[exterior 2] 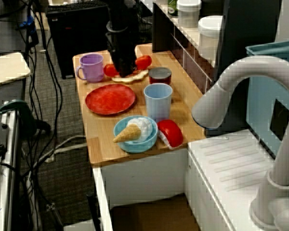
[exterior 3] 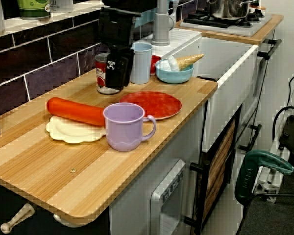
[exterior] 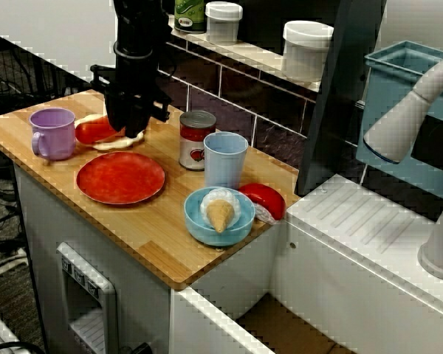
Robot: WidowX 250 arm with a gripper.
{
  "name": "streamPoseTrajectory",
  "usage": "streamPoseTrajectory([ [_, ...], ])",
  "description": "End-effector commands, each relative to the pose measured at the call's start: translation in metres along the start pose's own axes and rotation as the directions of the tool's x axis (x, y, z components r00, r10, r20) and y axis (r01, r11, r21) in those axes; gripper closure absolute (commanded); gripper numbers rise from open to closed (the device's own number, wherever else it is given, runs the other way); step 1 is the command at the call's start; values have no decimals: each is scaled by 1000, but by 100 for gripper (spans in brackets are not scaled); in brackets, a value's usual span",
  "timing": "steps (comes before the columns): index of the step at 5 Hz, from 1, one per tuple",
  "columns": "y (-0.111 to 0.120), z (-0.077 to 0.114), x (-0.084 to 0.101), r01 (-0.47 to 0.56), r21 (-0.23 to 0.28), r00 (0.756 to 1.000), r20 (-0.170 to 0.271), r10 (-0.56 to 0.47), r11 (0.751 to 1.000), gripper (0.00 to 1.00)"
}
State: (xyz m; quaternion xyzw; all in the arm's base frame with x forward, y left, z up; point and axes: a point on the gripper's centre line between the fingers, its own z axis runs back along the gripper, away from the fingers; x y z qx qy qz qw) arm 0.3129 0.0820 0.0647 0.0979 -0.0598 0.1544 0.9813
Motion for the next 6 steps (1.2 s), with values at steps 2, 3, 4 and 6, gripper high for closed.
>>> streamPoseTrajectory([
  [2,12,14,-10,4,-44,1000,19,-3,999,100],
  [3,4,16,-12,12,-48,1000,9,-12,999,100],
  [4,-3,18,-12,22,-68,1000,-3,-23,997,100],
  [6,-21,21,-15,38,-94,999,-3,-38,995,100],
])
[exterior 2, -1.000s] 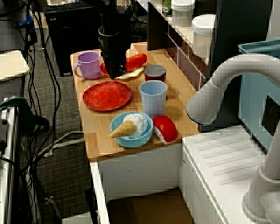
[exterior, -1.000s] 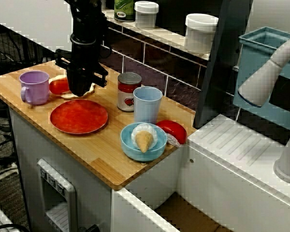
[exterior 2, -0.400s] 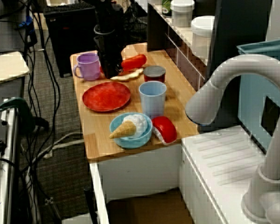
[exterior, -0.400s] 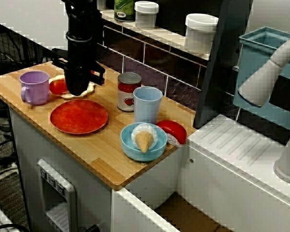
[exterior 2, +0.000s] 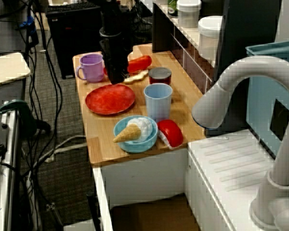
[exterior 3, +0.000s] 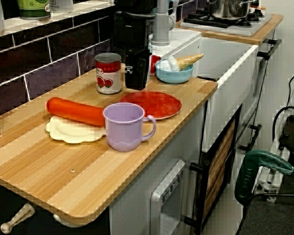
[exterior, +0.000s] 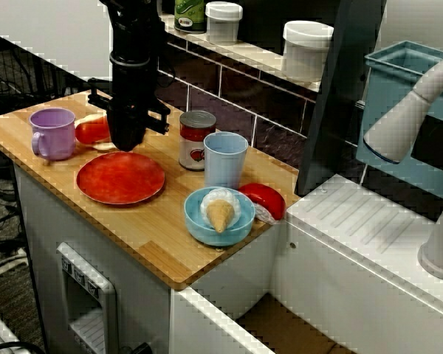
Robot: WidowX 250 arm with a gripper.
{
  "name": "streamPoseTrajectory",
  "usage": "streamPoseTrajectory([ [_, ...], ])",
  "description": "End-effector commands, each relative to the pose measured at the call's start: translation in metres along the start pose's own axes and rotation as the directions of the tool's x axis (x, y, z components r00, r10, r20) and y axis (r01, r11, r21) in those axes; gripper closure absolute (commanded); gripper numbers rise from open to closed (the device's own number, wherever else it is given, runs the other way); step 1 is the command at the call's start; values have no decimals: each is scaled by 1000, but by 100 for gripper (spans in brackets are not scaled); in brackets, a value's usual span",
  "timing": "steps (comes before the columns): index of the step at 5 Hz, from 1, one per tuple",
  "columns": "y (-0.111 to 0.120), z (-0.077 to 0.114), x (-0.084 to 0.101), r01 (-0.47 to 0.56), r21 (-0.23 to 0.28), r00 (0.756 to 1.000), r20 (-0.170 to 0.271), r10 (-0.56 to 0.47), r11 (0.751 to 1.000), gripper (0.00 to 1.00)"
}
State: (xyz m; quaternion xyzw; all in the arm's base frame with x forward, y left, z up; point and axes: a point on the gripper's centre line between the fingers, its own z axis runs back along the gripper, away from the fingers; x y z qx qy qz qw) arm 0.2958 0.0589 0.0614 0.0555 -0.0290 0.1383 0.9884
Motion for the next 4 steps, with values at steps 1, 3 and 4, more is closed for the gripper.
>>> streamPoseTrajectory([
  [1,-16,17,12,-10,-36,997,75,13,999,100],
  [3,-28,16,28,-63,-65,992,102,69,996,100],
  [4,-31,10,39,-87,-68,990,107,94,994,100],
])
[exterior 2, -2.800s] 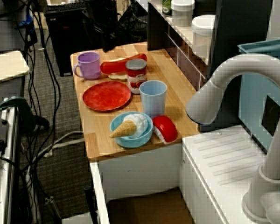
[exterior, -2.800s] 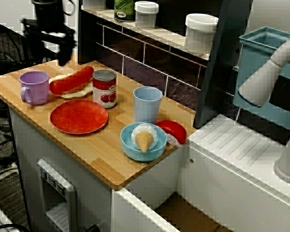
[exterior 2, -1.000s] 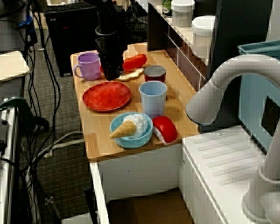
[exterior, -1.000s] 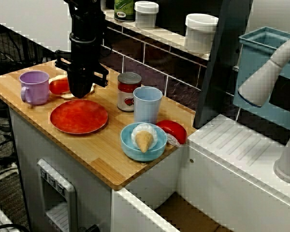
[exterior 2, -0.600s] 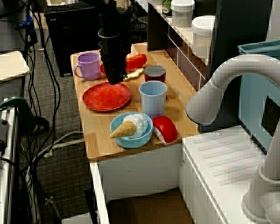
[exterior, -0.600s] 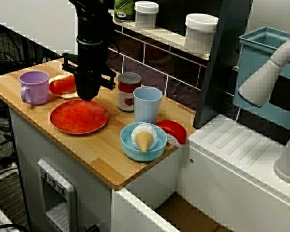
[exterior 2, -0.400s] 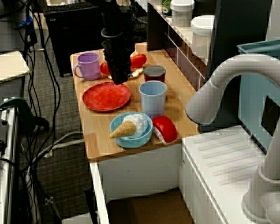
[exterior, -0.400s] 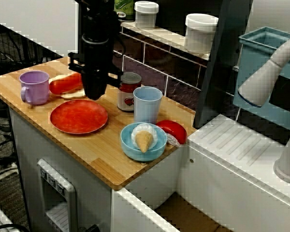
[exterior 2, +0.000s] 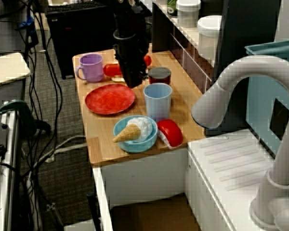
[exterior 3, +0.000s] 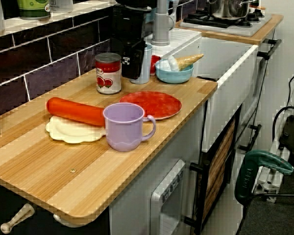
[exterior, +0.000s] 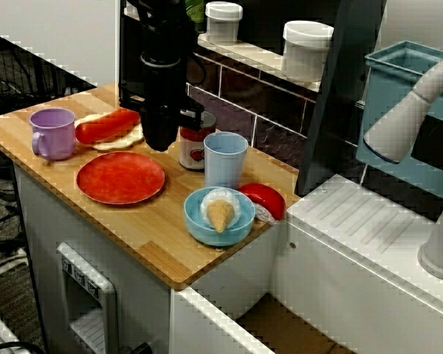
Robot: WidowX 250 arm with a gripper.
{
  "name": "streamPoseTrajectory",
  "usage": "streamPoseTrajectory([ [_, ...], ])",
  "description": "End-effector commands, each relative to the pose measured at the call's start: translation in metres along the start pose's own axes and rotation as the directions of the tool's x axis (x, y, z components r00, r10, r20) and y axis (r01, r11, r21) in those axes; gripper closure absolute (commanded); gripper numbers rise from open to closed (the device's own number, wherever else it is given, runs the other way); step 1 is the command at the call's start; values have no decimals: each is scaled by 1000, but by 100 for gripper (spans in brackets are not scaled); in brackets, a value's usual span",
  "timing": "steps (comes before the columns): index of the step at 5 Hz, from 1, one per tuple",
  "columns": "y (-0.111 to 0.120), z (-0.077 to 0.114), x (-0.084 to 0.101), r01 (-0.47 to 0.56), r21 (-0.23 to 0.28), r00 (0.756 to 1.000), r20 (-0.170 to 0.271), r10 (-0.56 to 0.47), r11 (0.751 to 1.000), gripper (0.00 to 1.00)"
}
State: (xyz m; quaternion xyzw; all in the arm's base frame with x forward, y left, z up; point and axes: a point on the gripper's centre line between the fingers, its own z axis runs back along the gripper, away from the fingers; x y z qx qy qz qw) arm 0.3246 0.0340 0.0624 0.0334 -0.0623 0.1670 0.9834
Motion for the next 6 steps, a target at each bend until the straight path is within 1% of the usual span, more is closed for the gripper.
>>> streamPoseTrajectory([
  [1,-4,1,27,-38,-6,998,56,38,999,100],
  [3,-1,6,32,-51,-8,997,50,52,999,100],
  [4,9,8,29,-64,0,997,34,64,998,100],
  [5,18,13,22,-59,-5,998,26,59,998,26],
  [6,23,20,10,-48,-5,999,26,48,999,0],
])
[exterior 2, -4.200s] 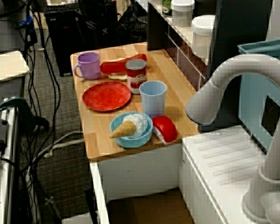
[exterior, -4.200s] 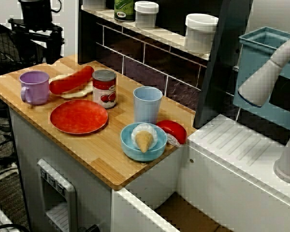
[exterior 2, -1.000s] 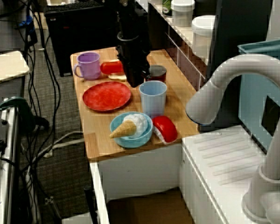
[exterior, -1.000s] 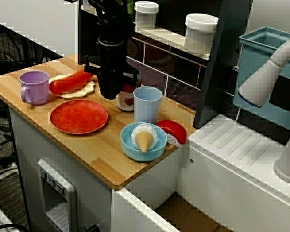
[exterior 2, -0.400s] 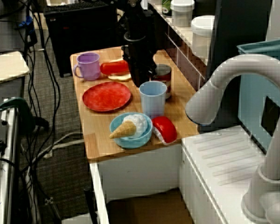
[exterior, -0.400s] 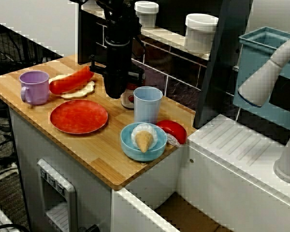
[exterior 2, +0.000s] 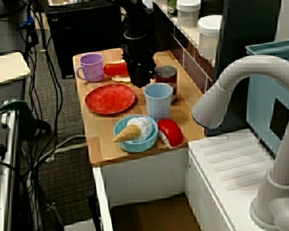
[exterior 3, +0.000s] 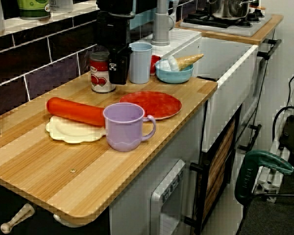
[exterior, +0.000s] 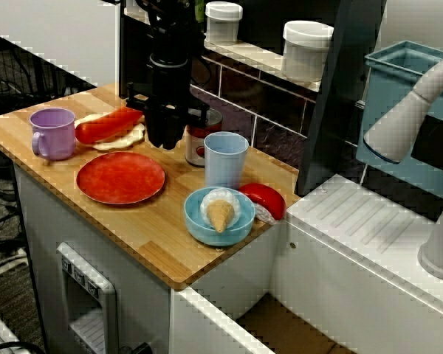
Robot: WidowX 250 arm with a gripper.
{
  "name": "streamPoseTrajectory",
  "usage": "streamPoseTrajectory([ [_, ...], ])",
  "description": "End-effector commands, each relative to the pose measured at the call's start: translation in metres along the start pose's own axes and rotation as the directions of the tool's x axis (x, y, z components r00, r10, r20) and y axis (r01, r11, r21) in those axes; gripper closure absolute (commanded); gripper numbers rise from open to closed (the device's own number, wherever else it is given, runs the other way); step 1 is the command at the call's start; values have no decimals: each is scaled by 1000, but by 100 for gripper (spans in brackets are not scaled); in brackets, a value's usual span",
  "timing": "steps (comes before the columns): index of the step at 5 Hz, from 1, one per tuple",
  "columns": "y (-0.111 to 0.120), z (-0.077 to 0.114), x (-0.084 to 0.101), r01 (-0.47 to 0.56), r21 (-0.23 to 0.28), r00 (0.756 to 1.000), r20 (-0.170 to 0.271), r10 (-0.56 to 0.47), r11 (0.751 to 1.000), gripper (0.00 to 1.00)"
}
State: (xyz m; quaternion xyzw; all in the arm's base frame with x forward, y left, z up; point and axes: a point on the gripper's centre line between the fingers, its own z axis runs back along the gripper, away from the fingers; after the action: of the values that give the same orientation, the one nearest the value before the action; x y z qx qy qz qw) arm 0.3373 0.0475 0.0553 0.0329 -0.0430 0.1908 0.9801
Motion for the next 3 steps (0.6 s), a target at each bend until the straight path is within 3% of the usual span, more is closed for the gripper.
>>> streamPoseTrajectory([
  [1,18,39,-18,6,-32,998,61,-5,999,0],
  [3,12,56,-30,-2,-46,999,47,4,999,0],
])
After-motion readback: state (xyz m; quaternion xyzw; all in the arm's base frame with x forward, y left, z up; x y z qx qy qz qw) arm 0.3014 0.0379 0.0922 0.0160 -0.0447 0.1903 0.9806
